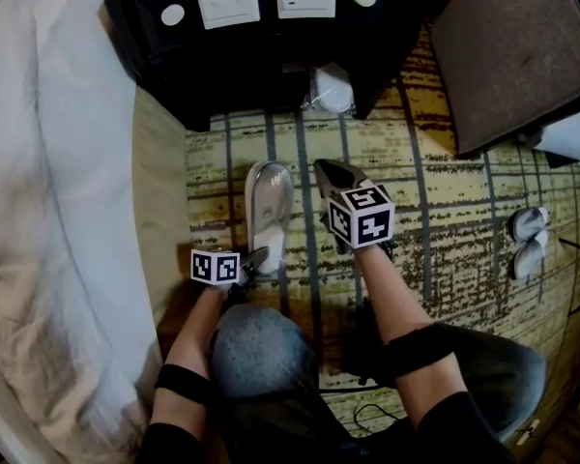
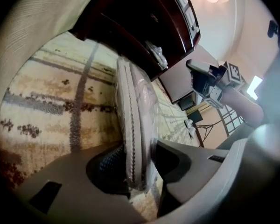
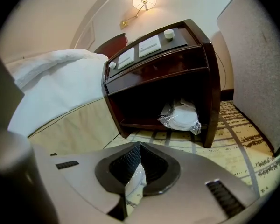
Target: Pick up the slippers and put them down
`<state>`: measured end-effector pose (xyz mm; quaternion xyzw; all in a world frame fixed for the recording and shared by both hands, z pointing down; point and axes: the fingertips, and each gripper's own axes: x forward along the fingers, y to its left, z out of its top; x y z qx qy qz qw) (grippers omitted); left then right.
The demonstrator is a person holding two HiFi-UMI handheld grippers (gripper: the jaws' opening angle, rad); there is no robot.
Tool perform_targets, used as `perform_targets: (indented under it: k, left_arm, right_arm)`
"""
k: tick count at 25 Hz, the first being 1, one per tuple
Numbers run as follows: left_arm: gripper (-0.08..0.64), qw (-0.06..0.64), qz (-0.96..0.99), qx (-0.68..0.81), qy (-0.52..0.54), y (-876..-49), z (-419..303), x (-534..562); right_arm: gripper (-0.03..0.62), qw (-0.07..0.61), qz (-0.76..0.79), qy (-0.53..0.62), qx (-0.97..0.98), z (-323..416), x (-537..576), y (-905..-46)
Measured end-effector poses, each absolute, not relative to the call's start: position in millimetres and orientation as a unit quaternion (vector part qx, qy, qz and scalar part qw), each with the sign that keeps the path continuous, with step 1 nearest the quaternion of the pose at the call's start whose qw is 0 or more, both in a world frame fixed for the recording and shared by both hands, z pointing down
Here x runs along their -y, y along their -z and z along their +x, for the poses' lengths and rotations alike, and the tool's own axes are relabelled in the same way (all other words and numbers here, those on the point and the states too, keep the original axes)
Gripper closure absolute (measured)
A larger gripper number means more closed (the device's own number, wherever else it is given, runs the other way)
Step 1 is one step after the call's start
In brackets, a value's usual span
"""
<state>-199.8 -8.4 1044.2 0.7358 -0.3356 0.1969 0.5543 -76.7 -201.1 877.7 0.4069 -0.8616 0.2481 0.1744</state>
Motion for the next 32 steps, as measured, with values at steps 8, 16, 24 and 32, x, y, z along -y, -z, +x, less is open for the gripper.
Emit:
perform_targets:
  k: [8, 16, 24, 32]
  left_arm:
    - [0.446, 0.559, 0.755, 0.307, -0.151, -1021, -188, 14]
    - [0.449, 0.561, 0.77, 0.283, -0.112, -992, -184, 12]
    - [0.449, 0.55, 0.783, 0.277, -0.08, -960, -184, 39]
    - [0.449, 0.535, 0.792, 0.29, -0.054, -935, -188, 105]
  right_arm:
    - [0.586, 0.171, 0.41, -0.247, 0.861, -74, 198, -876]
    - [0.586, 0.166, 0.413, -0.247, 0.861, -71, 199, -872]
    - [0.586, 0.159, 0.417, -0.249, 0.86, -68, 201, -866]
    - [0.586, 0.157, 0.418, -0.234, 0.864, -67, 206, -858]
